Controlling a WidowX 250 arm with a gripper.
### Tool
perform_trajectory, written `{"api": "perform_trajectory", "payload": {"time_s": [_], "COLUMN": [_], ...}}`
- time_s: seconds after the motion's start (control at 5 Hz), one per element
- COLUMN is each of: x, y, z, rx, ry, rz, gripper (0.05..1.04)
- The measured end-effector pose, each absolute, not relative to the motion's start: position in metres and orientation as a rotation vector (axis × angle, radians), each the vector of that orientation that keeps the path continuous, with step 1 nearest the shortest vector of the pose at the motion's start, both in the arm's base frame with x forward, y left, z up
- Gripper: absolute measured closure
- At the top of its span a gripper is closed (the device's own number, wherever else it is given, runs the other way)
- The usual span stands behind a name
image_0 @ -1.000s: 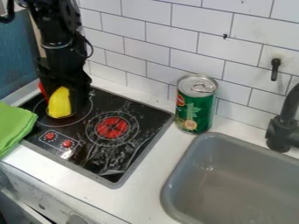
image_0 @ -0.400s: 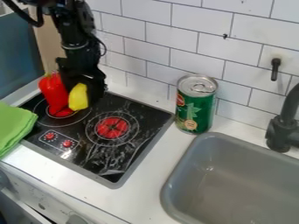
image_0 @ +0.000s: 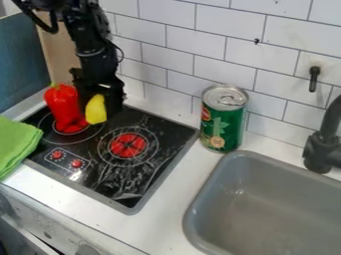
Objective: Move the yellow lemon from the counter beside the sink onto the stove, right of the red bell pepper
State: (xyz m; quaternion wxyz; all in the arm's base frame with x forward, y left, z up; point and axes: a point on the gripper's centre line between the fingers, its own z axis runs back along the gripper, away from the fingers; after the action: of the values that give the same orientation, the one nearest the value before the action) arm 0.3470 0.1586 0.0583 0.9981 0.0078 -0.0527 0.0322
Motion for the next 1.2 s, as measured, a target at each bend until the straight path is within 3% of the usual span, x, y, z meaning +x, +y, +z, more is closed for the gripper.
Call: {"api": "perform_trajectory", "payload": {"time_s": [0.8,1.0,1.2], "x": [0.367,0.366,0.365], "y": [0.162,0.162,0.162], "z": [0.045,0.044,0.041], "rx": [-0.022,-0.025,-0.027], "ry": [-0.086,-0.077,-0.070], "rz": [0.039,0.038,0.047], "gripper": [0.267,0.216,0.070]}}
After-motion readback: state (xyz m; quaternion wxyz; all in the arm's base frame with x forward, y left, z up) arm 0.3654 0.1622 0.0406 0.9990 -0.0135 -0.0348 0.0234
